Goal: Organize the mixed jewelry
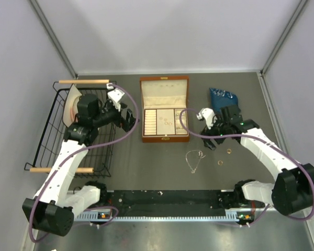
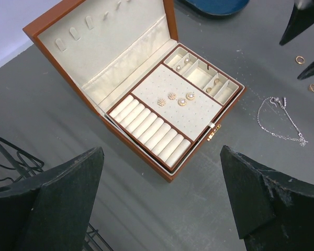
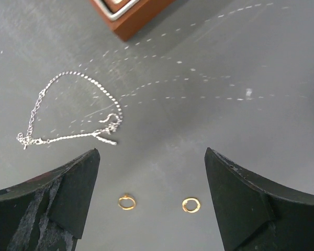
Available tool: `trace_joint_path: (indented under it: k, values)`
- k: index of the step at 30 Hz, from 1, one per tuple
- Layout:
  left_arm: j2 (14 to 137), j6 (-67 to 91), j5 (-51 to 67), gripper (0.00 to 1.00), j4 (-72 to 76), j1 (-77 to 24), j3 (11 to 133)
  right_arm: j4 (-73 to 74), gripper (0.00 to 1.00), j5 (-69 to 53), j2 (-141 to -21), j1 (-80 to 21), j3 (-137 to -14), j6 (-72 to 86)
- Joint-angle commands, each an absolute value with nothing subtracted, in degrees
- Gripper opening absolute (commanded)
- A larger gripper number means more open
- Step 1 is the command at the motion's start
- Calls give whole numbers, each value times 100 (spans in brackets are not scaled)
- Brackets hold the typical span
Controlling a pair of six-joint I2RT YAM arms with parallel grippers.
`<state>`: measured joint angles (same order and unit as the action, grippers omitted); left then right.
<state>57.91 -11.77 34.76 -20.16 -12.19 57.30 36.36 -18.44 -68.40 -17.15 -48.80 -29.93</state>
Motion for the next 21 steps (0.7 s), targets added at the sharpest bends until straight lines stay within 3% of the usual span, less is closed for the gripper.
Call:
trace_joint_path:
  k: [1,21]
  values:
    - [5845,-1319,3331,99,-1934,-1309,5687,3569,82,-1793,-7084,-2091,-4703,-3340]
    - [5915,-1274,2980,99,-1723,-1353,5590,2997,68,-1371,-8147,-3041,-4307,-3067]
